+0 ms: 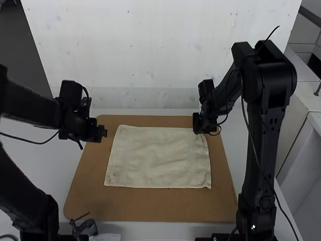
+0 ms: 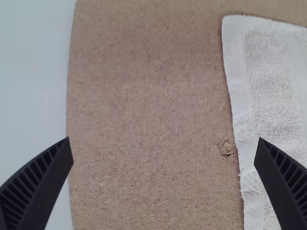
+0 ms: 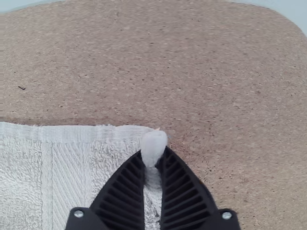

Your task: Fold the towel.

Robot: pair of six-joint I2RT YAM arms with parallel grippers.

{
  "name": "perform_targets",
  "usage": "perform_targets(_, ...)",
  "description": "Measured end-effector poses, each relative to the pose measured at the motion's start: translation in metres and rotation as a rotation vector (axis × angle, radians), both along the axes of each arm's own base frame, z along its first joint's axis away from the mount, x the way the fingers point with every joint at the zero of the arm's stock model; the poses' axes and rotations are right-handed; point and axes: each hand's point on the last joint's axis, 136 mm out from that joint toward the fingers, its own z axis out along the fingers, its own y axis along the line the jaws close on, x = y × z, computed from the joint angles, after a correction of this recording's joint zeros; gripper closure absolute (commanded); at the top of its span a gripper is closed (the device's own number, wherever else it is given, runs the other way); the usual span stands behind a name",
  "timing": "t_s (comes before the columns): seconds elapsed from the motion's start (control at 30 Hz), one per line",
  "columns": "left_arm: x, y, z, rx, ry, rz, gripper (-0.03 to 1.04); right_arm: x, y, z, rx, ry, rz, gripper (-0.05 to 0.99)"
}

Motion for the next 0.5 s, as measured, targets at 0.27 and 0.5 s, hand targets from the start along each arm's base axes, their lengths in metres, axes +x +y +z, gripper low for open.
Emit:
perform_targets(0.27,0.024,-0.016,-0.04,0.005,0.126,-0.04,0.04,0.0,0.0,0.0,0.005,0.002,-0.005,0.91)
perform_targets(0.5,0.054,-0.047,-0.042,0.016,0.116,-0.101,0.04,0.0,0.0,0.0,0.005,0.002,-0.005,0.91)
